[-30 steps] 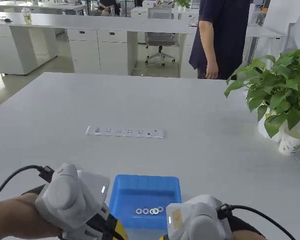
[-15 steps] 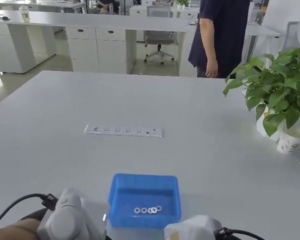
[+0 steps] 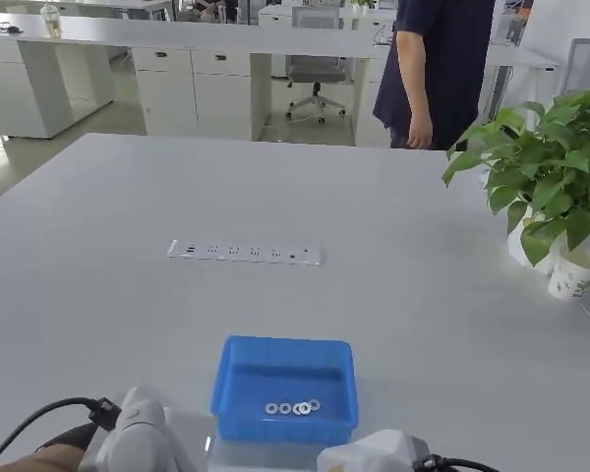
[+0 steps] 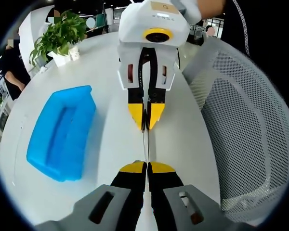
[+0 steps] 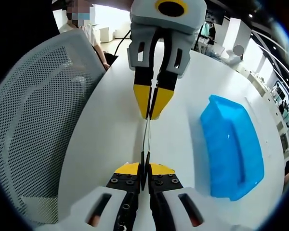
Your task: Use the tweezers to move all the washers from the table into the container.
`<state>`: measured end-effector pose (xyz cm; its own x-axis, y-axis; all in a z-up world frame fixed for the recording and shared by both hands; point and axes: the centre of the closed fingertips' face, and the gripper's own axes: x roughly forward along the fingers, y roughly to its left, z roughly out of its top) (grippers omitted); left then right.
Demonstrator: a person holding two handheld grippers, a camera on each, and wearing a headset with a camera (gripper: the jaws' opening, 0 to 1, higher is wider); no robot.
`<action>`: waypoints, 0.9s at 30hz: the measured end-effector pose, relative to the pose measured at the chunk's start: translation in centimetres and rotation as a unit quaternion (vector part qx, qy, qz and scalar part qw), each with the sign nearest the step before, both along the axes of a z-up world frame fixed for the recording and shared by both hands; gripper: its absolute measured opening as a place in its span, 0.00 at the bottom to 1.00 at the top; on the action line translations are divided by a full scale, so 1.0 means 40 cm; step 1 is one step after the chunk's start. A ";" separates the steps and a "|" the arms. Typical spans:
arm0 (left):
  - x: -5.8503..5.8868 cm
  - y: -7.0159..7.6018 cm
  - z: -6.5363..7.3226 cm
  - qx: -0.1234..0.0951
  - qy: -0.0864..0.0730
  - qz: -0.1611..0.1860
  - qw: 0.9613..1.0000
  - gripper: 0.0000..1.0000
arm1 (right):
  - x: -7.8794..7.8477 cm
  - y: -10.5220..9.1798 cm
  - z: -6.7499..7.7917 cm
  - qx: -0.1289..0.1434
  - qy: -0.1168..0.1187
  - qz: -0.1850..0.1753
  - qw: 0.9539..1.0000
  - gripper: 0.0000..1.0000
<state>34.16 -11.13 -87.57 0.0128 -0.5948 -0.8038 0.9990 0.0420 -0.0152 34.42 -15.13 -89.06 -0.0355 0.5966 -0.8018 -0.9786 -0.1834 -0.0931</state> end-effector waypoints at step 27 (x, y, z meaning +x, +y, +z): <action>0.001 -0.002 -0.035 0.021 0.003 -0.007 1.000 0.06 | 0.003 -0.004 -0.002 -0.014 0.019 -0.008 1.000 0.12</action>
<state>34.21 -11.21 -88.98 -0.0007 -0.5607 -0.8280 0.9994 0.0278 -0.0197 34.56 -15.29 -89.12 -0.0565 0.5746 -0.8165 -0.9842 -0.1697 -0.0514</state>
